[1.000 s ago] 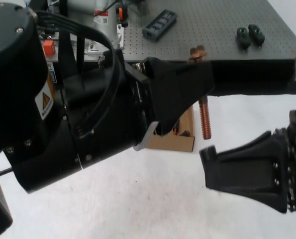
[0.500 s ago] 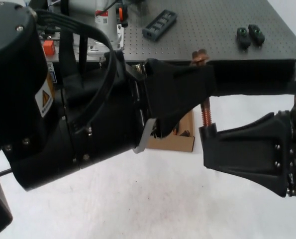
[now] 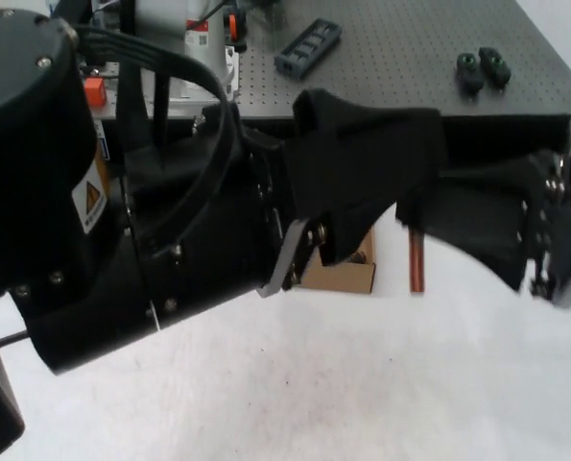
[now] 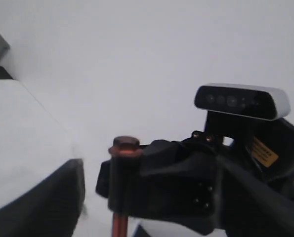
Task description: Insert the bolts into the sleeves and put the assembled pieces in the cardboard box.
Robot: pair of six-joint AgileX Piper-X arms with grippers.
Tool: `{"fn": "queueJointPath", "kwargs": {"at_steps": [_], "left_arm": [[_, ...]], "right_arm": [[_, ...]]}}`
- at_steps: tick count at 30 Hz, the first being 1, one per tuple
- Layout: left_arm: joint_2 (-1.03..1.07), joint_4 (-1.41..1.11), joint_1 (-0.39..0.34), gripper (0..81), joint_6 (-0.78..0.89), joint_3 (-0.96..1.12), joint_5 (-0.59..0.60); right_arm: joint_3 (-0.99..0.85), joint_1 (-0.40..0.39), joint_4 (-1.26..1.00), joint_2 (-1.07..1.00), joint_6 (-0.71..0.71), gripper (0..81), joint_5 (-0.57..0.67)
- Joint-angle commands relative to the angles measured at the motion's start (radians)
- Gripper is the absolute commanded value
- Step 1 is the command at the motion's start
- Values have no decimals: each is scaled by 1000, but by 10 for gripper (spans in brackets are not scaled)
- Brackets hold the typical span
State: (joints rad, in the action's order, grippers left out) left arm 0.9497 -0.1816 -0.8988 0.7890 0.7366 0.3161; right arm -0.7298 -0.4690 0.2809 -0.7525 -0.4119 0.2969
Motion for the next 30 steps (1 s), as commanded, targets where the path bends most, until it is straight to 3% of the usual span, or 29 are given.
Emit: {"fn": "queueJointPath", "kwargs": {"at_steps": [1, 3, 6, 10, 16, 23, 30], "left_arm": [[-8, 66, -3, 533, -120, 5, -106], [-20, 134, -3, 503, -115, 5, -162], [-81, 318, -3, 350, -89, 5, -292], [-193, 581, -3, 4, -133, 5, -505], [-328, 812, -3, 12, -138, 5, -599], [-389, 976, -3, 12, -188, 5, -605], [-389, 1071, -3, 12, -196, 5, -605]], "right_arm": [[-11, 8, -28, -15, 21, 25, -41], [-30, 32, -27, -96, 24, 25, -58], [-91, 57, -32, -238, 31, 25, -115], [-193, 77, -88, -423, 77, 25, -165], [-385, 100, -85, -713, 76, 25, -297], [-598, 119, 70, -1017, 71, 25, -416], [-666, 120, 72, -1207, 11, 25, -452]]}}
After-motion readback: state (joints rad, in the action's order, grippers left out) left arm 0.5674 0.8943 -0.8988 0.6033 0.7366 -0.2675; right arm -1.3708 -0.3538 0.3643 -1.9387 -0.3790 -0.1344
